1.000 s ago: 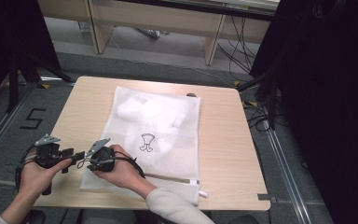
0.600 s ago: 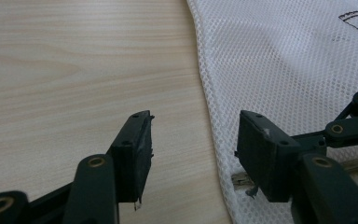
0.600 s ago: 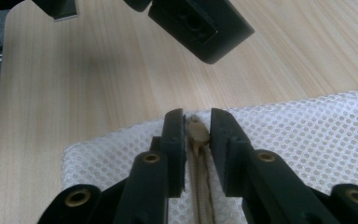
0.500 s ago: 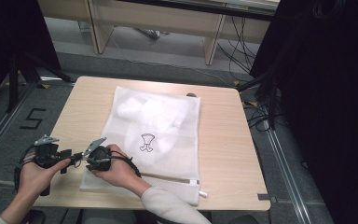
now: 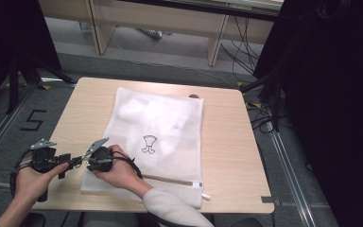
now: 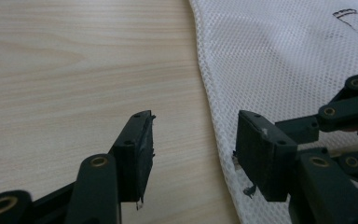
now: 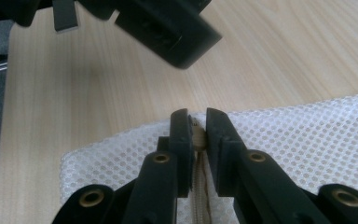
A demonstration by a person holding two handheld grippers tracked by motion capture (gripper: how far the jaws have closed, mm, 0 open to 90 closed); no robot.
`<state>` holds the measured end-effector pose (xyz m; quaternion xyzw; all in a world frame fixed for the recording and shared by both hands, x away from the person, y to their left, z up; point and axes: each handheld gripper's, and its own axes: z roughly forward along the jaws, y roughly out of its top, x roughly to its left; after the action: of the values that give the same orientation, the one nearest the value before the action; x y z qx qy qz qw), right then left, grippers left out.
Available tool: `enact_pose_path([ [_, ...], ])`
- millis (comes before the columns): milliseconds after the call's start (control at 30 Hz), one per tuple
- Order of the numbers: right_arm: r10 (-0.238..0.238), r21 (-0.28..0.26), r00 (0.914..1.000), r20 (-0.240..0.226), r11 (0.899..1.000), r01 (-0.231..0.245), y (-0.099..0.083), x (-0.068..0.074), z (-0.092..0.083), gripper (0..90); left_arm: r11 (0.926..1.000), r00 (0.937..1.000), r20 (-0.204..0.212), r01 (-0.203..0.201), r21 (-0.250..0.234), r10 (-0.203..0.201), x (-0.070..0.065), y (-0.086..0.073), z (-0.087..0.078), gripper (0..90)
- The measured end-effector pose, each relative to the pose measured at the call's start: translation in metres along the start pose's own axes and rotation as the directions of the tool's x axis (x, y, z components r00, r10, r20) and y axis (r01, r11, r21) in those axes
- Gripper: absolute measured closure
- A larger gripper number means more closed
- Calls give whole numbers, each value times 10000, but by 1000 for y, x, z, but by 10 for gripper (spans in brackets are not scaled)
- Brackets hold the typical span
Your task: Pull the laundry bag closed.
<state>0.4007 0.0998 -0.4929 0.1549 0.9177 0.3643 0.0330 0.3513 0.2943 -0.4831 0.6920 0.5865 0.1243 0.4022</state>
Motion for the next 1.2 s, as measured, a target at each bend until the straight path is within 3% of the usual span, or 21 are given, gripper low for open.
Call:
enact_pose_path([
  [67,-2,-110,10000,26,9999,2,2,0,-2,822,9998,9998,135,-149,124,147,0,-1,-3,459],
  [133,-32,-100,10000,54,9999,32,3,-1,-5,821,10000,9990,448,17,-2,-17,-2,-3,-4,461],
  [267,135,-227,9999,40,9997,-134,5,-2,-9,821,9998,9911,1326,-117,151,96,-5,-6,-10,463],
  [333,90,-200,9999,63,9998,-88,6,-2,-9,822,9996,9887,1483,-228,175,200,-5,-7,-11,463],
  [433,67,-370,10000,61,9993,-64,7,-2,-8,822,9988,9876,1551,-304,386,240,-6,-8,-11,477],
  [533,37,-217,9999,117,9998,-35,8,-3,-10,822,9966,9836,1752,-540,620,424,-7,-9,-10,482],
  [600,168,-448,9999,30,9989,-166,9,-2,-11,822,9938,9811,1865,-679,876,506,-11,-11,-7,485],
  [667,-8,-447,10000,95,9990,13,10,-3,-13,822,9914,9798,1936,-719,1096,497,-12,-12,-4,485],
  [867,14,-619,9999,168,9981,-4,15,0,-19,822,9896,9735,2266,-614,1298,307,-17,-11,4,488],
  [933,-207,-618,9996,195,9978,219,17,-1,-22,822,9877,9708,2385,-620,1435,263,-18,-11,7,490],
  [967,-35,-712,9998,220,9974,51,18,1,-23,822,9876,9683,2494,-557,1469,175,-19,-11,8,490],
  [1200,-350,-929,9990,285,9950,375,23,3,-31,823,9848,9604,2785,-512,1660,30,-18,-8,18,516],
])
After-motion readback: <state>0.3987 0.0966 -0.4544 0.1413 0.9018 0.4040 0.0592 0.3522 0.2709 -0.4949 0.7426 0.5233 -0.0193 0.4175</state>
